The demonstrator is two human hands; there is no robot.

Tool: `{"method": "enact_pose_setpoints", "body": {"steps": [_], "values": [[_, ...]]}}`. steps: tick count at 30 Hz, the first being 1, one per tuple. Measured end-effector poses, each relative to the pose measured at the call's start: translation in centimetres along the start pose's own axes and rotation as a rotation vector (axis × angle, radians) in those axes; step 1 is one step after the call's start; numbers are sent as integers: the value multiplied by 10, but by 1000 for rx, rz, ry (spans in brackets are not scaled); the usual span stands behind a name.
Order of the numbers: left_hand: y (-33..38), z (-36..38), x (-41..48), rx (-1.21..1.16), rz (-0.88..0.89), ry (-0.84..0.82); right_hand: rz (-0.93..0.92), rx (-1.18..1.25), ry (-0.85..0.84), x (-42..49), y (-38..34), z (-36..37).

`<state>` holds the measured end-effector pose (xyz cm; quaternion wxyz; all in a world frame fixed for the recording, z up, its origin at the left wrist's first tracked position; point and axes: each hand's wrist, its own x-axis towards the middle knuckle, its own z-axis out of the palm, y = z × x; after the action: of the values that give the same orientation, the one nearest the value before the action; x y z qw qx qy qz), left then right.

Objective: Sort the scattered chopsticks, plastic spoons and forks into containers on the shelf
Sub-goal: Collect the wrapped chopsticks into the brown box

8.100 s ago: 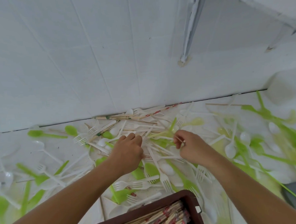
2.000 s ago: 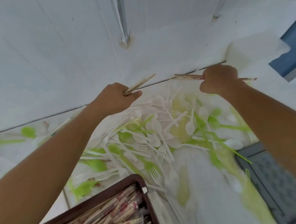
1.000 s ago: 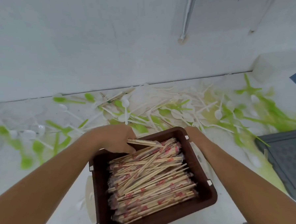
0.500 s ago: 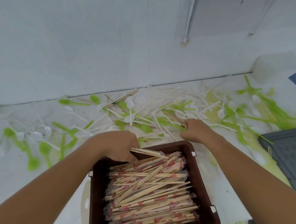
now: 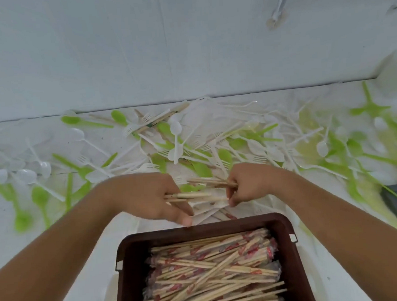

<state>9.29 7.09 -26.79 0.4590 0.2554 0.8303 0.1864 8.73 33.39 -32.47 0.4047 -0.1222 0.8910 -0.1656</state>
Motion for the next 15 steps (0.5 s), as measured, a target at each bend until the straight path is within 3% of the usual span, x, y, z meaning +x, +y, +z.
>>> {"method": "enact_pose_setpoints", "body": {"steps": [2, 7, 9, 12, 15], "values": [[-22, -8, 7, -25, -30, 42, 6, -73, -28, 8, -1, 5], [-45, 18, 41, 110, 31, 156, 45, -319, 294, 18, -6, 14], [-42, 26, 52, 204, 60, 140, 54, -269, 219, 15, -3, 12], [-39, 38, 66, 558, 21, 190, 61, -301, 61, 10, -2, 10], [-44, 46, 71, 615, 73, 225, 68, -353, 183, 13, 2, 11]]}}
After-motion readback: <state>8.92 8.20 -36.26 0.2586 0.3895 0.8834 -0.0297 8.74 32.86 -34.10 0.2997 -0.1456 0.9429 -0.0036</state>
